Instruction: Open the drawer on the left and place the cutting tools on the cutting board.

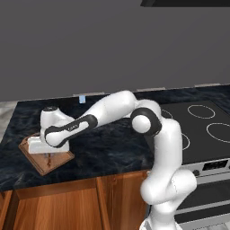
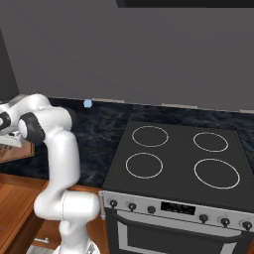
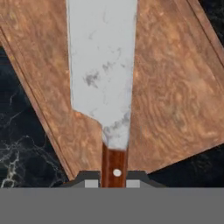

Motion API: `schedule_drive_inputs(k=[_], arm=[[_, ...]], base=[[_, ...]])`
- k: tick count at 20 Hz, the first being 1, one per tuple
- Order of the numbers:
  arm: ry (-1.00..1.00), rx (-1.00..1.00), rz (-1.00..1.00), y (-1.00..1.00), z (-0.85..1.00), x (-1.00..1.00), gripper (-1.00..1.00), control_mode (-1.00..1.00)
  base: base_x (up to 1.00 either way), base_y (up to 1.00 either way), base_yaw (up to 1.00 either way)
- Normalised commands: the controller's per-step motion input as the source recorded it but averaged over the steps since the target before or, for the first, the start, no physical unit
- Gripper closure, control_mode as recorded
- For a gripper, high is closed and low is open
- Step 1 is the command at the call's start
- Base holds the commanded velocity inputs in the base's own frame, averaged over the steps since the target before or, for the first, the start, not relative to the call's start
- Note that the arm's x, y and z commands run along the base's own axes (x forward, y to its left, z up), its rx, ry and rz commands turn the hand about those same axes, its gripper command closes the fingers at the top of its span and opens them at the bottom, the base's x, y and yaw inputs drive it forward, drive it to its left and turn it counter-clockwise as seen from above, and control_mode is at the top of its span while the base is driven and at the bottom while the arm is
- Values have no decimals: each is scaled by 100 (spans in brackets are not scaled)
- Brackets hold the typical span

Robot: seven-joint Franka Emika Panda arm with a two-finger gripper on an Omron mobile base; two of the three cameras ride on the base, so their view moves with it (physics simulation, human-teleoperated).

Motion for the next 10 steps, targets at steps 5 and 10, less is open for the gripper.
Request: schedule_drive_inputs(k=[5, 10], arm=[[0, -2, 2, 35, -14, 9, -100, -100], [0, -4, 0, 2, -7, 7, -100, -100]], base=[[0, 0, 0], [0, 0, 0]])
